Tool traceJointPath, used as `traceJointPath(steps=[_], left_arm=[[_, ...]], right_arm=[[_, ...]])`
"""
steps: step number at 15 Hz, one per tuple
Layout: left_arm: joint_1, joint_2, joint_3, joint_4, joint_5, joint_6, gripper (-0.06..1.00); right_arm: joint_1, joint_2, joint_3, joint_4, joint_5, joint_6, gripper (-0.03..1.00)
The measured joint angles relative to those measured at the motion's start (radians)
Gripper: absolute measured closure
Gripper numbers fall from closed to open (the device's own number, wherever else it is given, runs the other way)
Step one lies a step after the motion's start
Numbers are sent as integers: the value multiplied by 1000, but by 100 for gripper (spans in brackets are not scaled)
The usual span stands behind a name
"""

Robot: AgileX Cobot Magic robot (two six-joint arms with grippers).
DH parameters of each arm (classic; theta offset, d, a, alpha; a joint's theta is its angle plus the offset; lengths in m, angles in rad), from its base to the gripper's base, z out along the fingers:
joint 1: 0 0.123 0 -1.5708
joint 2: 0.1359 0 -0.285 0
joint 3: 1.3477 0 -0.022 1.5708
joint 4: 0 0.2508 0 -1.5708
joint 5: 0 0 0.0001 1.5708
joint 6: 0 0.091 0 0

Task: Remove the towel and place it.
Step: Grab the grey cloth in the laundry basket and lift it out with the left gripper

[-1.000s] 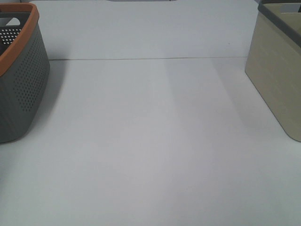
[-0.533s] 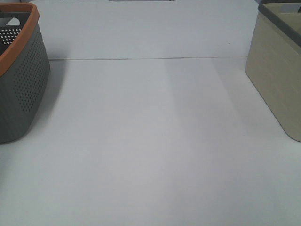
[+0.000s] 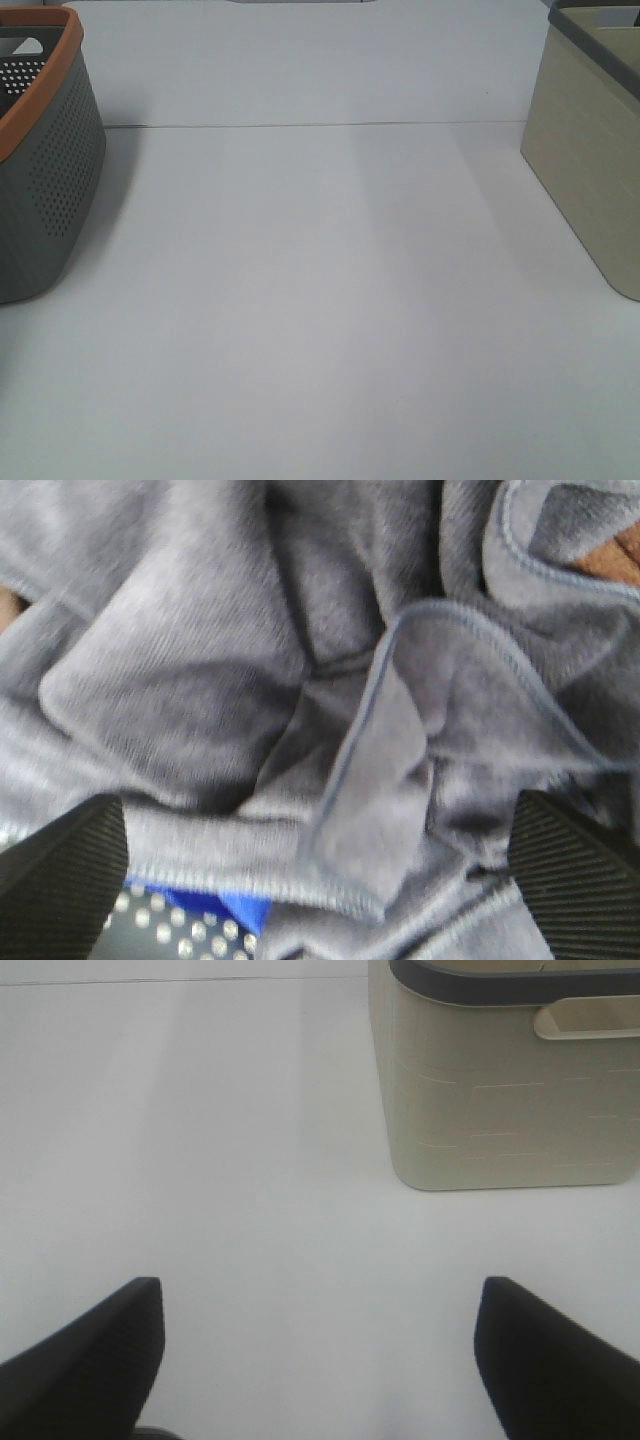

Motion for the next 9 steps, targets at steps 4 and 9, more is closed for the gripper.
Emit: traceJointPath(steps=[4, 9], left_arm=[[-9, 28, 0, -60, -16, 4, 10], [-12, 32, 0, -67, -13, -1, 58]], right_arm=[[0, 0, 0, 0, 0, 0, 14], [0, 0, 0, 0, 0, 0, 14]])
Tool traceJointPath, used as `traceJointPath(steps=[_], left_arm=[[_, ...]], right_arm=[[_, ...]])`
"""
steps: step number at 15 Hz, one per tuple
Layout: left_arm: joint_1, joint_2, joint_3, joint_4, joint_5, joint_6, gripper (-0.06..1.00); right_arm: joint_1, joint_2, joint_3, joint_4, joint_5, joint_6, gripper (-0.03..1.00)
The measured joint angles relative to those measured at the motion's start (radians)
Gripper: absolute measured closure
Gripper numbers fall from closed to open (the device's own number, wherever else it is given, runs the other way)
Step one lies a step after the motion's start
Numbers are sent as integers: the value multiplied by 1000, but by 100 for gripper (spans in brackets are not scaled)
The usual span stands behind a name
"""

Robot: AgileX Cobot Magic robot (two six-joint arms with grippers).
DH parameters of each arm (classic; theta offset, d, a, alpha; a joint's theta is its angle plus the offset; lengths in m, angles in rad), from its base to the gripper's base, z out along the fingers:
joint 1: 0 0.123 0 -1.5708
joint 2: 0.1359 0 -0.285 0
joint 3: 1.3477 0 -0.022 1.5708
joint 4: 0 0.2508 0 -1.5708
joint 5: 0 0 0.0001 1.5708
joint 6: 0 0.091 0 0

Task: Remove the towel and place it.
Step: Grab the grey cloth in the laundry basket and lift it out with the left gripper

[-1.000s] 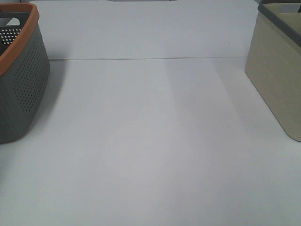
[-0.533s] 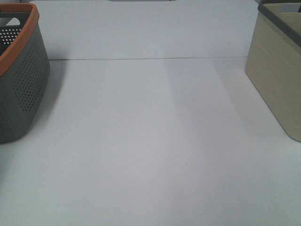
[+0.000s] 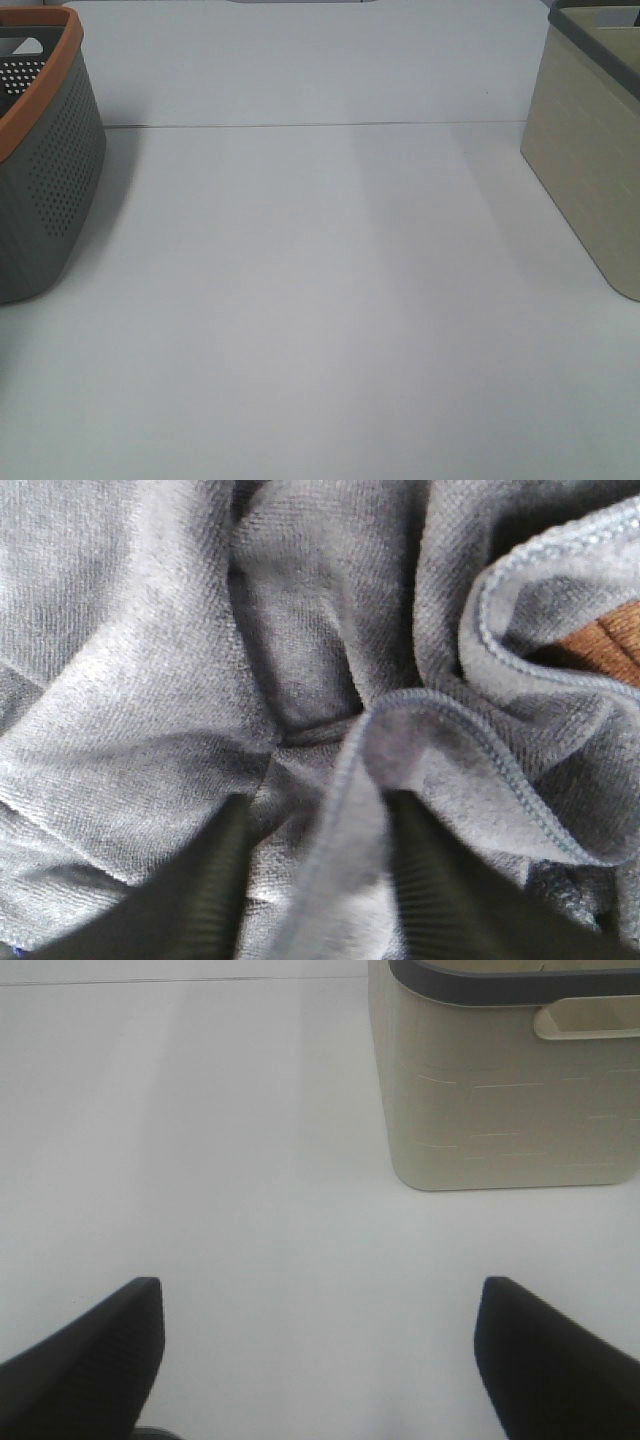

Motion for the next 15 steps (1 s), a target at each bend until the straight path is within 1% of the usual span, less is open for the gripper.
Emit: traceJointPath(steps=[1, 3, 5, 7, 8, 9, 10, 15], left_arm=[[0, 0, 0, -12, -1, -13, 63], [0, 0, 0, -28, -1, -33, 64], [0, 0, 0, -43, -1, -36, 64], [0, 0, 0, -50, -1, -36, 66], [0, 0, 0, -51, 0, -36, 74], [0, 0, 0, -51, 8, -36, 86], [0, 0, 0, -51, 12, -36, 93], [0, -33, 0, -52, 83, -51, 94]], right_arm=[[0, 0, 0, 0, 0, 0, 14], [0, 0, 0, 0, 0, 0, 14], [0, 0, 0, 0, 0, 0, 14], [0, 0, 0, 0, 0, 0, 14], [0, 0, 0, 0, 0, 0, 14], [0, 0, 0, 0, 0, 0, 14], [0, 0, 0, 0, 0, 0, 14], [0, 0, 0, 0, 0, 0, 14]])
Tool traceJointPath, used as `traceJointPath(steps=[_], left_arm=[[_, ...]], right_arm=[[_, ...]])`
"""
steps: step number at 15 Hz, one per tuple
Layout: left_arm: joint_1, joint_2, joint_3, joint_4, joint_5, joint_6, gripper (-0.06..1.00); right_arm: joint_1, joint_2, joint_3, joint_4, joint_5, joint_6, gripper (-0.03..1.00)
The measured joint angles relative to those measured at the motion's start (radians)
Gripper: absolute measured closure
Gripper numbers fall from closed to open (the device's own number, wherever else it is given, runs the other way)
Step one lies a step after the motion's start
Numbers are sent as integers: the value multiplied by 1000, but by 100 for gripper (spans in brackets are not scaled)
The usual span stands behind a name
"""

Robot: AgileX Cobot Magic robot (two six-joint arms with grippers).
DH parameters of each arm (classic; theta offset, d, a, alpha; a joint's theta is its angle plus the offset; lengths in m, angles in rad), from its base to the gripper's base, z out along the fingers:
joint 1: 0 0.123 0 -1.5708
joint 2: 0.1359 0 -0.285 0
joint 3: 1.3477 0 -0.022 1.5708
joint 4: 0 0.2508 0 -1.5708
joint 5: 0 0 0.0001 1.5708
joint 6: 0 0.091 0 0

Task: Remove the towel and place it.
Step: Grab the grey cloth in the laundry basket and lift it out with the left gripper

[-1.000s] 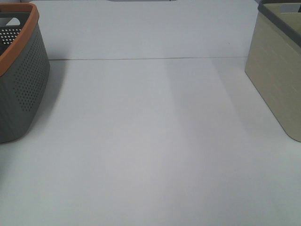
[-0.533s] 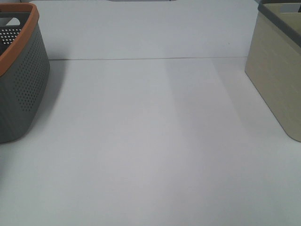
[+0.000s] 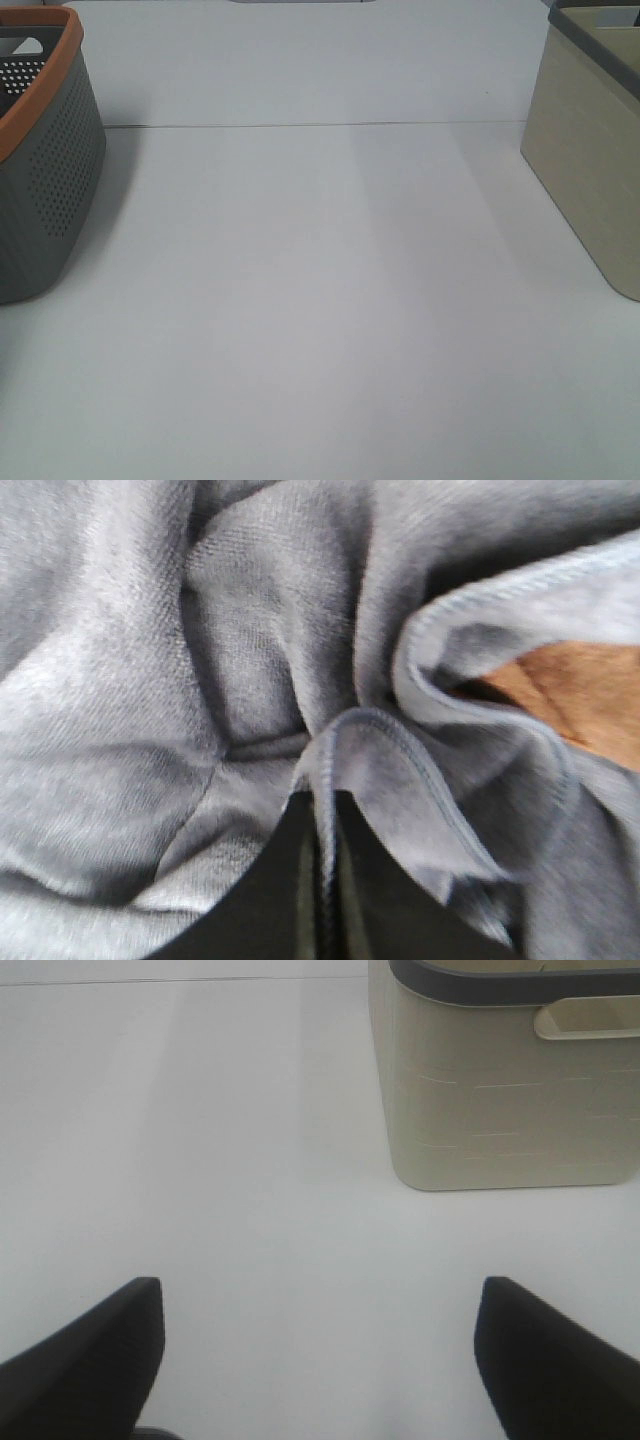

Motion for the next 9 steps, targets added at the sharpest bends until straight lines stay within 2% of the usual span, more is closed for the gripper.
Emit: traceJointPath(steps=[5, 9], left_arm=[[0, -153, 0, -19, 38, -12, 94], [0, -295, -2, -37, 130, -62, 94]], right_arm=[[0, 0, 0, 0, 0, 0, 14], [0, 0, 0, 0, 0, 0, 14]])
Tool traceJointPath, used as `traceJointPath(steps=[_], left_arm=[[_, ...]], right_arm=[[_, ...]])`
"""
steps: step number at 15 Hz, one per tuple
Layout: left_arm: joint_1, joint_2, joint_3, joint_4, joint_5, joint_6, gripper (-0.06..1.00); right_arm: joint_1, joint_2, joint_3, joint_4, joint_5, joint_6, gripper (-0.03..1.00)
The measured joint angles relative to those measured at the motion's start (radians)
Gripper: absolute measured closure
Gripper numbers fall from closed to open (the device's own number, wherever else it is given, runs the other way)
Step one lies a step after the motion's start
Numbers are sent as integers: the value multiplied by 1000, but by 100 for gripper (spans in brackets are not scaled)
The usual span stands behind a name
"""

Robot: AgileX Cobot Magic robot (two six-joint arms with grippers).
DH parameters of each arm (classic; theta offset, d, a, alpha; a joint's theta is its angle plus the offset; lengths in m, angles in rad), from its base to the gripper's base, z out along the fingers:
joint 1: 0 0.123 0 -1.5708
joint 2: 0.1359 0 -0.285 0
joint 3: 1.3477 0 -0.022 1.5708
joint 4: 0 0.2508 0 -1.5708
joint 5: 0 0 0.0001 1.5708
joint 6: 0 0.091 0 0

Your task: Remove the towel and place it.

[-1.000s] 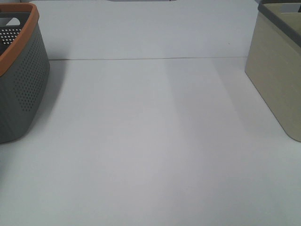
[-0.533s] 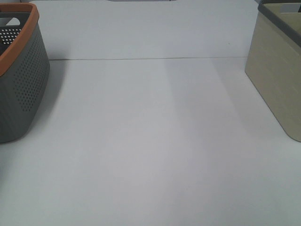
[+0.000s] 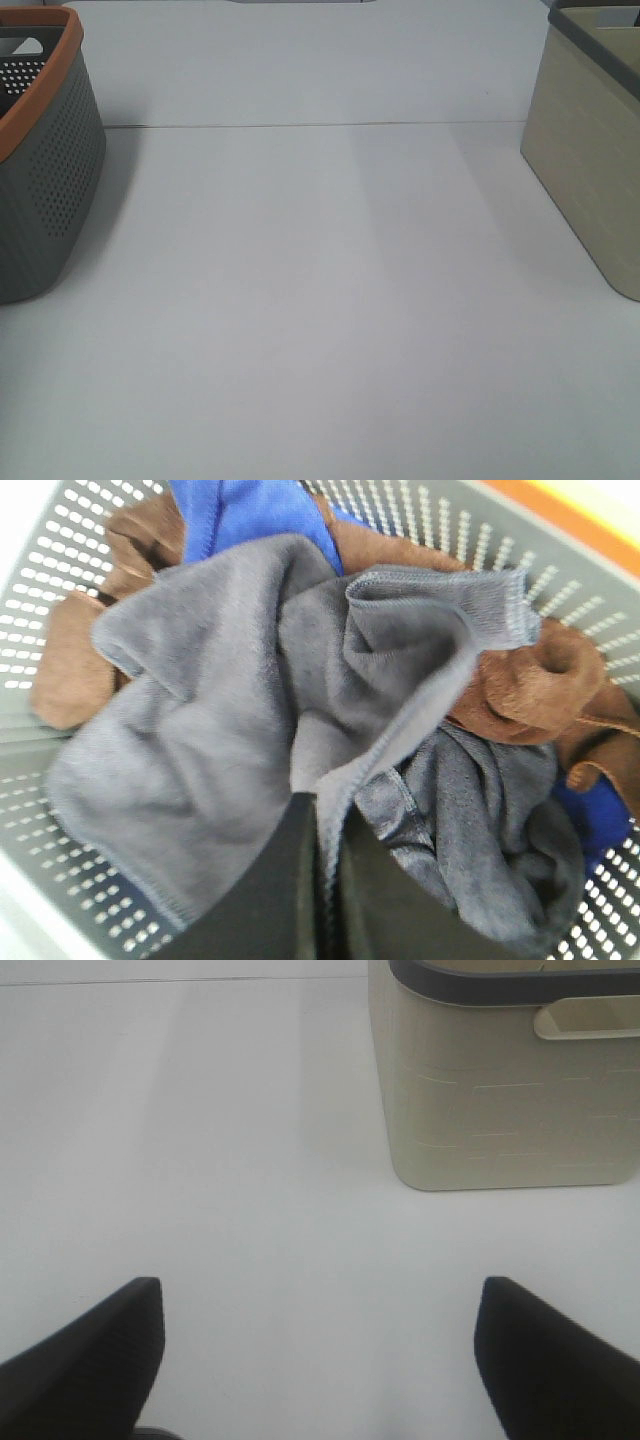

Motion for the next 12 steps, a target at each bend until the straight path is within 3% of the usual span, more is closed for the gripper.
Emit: traceJointPath(steps=[7, 12], left_arm=[[0, -195, 0, -19, 3, -27, 94], [0, -282, -15, -126, 6, -97, 94]], right_arm=[[0, 0, 0, 0, 0, 0, 14], [0, 0, 0, 0, 0, 0, 14]])
